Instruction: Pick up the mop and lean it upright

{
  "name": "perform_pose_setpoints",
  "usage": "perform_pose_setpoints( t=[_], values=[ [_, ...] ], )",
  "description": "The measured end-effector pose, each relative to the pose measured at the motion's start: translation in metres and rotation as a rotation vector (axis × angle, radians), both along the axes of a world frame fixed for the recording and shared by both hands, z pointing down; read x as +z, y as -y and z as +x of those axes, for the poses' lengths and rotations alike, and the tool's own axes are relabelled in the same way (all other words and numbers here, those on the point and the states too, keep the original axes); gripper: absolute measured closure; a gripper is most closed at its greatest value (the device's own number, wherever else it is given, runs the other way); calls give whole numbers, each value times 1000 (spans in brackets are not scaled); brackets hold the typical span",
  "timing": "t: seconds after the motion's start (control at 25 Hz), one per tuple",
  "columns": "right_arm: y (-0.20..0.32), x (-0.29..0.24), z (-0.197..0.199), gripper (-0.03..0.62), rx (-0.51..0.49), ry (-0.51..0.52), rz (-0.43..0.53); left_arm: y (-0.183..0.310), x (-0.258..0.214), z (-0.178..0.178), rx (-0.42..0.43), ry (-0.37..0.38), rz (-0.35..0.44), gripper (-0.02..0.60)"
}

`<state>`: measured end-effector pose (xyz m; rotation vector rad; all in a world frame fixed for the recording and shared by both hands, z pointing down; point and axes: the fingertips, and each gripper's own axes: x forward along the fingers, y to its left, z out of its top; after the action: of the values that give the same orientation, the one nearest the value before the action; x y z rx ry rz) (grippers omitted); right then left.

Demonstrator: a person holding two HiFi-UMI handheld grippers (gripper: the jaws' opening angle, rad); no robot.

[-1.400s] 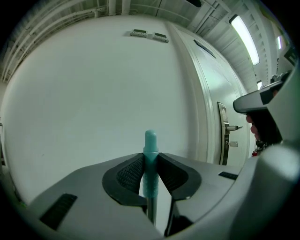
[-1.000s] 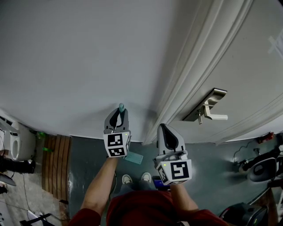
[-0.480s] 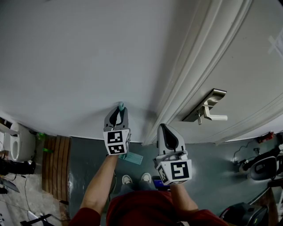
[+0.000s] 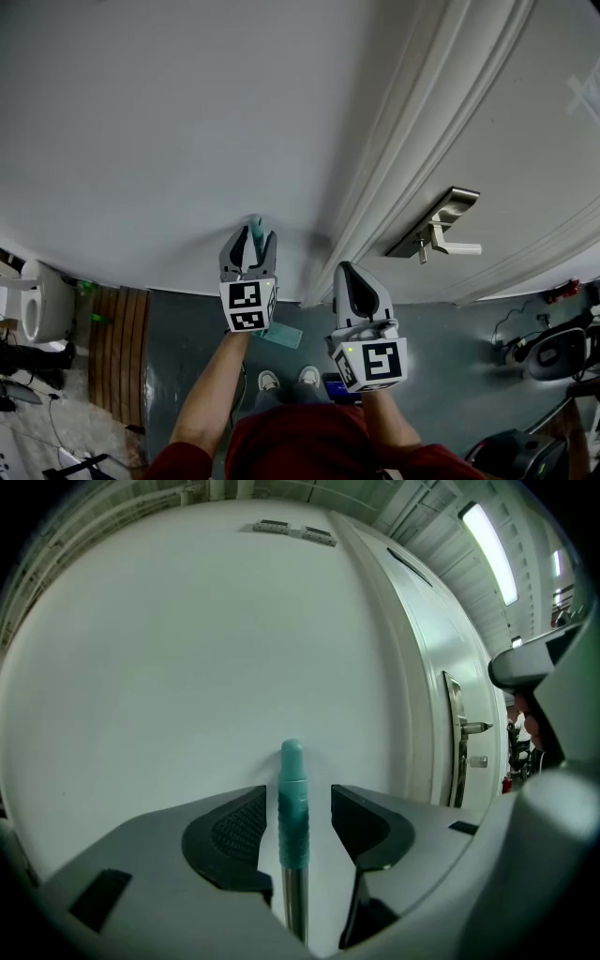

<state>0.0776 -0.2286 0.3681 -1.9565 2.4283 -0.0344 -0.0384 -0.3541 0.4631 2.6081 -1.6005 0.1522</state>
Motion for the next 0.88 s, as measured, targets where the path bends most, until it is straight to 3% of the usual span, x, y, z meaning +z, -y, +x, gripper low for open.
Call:
perform_pose_setpoints(
  t=[0.24,0.6,0.88],
  values=[
    [-1,-2,-2,577,-5,2,4,-22,-16,-2,-1,-30,38,337],
    [-5,-2,-2,577,-11,11,8,-72,-68,-3,30,-50,172,337],
    [-9,-2,-2,577,-8,15,11,-101,-98,-15,19,-74,180,337]
  ],
)
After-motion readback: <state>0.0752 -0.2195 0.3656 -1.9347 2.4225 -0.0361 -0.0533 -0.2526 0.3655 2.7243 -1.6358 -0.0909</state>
